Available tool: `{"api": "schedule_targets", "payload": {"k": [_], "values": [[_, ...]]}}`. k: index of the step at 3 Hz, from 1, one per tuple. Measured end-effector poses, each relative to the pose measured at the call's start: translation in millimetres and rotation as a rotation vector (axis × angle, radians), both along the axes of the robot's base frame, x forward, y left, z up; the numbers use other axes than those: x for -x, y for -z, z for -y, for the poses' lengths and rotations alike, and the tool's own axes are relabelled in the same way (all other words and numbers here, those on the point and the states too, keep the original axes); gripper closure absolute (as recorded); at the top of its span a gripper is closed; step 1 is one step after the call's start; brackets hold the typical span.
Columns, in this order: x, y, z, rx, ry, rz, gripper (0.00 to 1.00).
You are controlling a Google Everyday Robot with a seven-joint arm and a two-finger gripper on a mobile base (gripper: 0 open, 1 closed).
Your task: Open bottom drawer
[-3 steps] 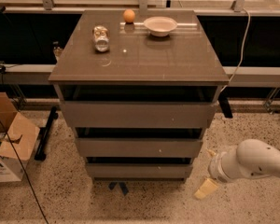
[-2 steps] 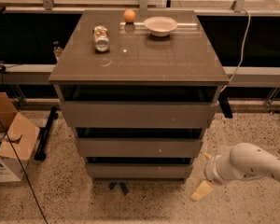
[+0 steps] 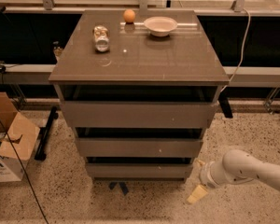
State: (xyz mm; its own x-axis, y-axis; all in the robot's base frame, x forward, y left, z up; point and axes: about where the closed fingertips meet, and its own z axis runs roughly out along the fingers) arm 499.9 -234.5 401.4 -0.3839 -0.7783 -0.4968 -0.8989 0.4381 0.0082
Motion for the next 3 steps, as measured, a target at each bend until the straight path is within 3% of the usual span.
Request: {"api": "schedule_targets", "payload": {"k": [1, 2, 3], "values": [[-16.7, 38.4, 6.9, -0.056, 0.017, 0.008, 0.0], [-17.4, 39.1, 6.8, -0.057, 0.018, 0.008, 0.0], [-21.7, 56.2, -13.2, -0.084, 0.002, 0.014, 0.0]]}}
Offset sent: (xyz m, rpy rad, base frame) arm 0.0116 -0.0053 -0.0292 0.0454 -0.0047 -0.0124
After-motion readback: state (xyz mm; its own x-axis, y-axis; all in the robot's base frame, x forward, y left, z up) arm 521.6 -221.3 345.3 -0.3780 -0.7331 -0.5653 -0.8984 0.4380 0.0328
